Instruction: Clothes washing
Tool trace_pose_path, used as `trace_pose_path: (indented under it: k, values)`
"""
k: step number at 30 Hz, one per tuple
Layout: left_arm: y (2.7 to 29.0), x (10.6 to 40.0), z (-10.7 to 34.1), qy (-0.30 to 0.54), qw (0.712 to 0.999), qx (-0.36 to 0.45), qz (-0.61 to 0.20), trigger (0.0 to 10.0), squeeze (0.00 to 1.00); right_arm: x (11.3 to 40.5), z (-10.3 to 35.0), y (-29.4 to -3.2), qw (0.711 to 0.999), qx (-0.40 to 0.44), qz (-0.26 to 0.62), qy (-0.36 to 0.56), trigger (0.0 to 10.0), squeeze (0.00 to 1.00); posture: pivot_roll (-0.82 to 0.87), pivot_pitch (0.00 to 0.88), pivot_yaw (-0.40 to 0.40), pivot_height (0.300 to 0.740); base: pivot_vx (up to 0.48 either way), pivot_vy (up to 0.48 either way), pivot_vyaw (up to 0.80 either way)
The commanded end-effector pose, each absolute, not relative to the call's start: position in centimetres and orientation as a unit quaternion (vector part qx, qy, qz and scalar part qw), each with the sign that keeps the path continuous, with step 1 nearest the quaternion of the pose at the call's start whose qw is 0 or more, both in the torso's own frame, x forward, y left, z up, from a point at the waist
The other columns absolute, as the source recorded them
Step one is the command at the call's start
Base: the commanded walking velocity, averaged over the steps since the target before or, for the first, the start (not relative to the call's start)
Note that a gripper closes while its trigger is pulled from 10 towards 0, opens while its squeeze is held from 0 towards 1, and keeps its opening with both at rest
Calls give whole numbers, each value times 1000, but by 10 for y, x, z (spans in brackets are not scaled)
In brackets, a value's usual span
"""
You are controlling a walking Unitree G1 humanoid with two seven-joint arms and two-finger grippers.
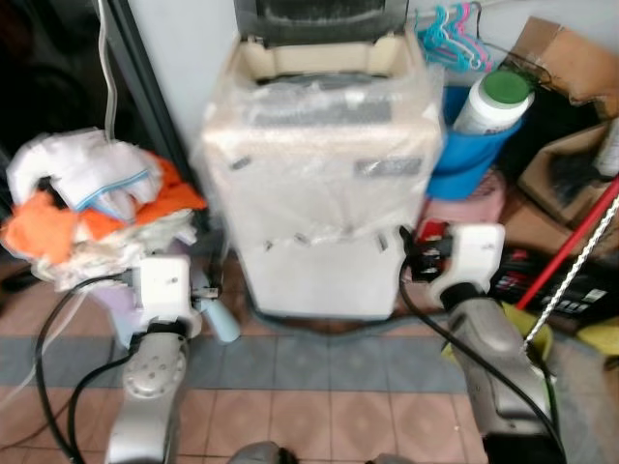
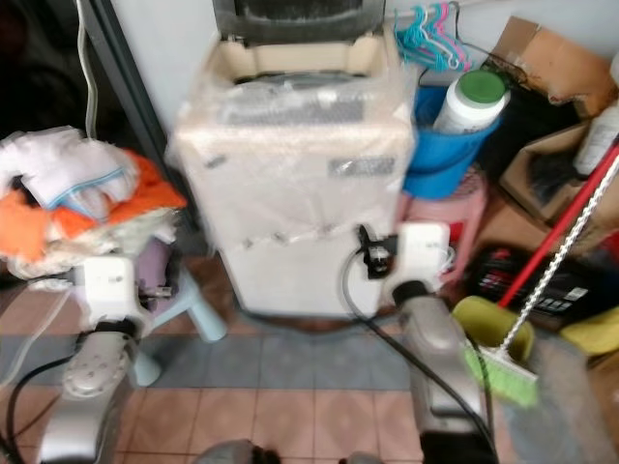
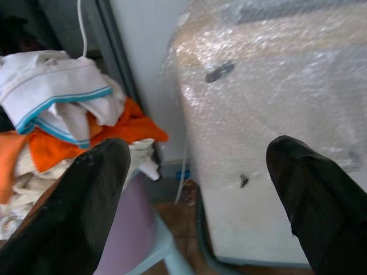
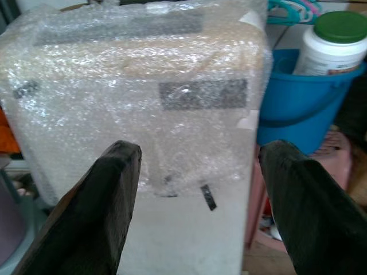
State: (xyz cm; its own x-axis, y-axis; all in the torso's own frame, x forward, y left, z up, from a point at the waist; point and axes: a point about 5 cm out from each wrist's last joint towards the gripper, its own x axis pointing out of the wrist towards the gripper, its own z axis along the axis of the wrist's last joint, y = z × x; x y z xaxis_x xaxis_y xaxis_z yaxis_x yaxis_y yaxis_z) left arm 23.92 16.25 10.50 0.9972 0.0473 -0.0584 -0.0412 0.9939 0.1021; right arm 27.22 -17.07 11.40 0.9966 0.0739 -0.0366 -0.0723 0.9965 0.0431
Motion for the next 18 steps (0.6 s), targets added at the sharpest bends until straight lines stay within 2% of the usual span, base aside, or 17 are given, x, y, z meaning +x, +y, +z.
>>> trace_pose_path:
  k: [1, 5, 7, 15, 18]
  values:
    - [172, 240, 105, 37, 997, 60, 33, 10000, 0, 273, 124, -162, 998, 30, 59, -6, 10000, 0, -32, 12, 46, 740, 0, 480, 0]
    - [172, 241, 105, 35, 997, 63, 33, 10000, 0, 273, 124, -162, 998, 29, 57, -9, 10000, 0, -33, 13, 45, 740, 0, 442, 0]
    - [172, 241, 106, 31, 996, 79, 35, 10000, 0, 273, 123, -163, 998, 37, 54, -5, 10000, 0, -33, 12, 43, 740, 0, 0, 0]
    - [174, 239, 104, 36, 997, 56, 38, 10000, 0, 273, 123, -164, 997, 36, 63, -7, 10000, 0, -36, 9, 40, 740, 0, 0, 0]
    - [174, 239, 104, 35, 997, 57, 37, 10000, 0, 273, 126, -162, 997, 0, 79, -14, 10000, 0, -37, 6, 37, 740, 170, 0, 0]
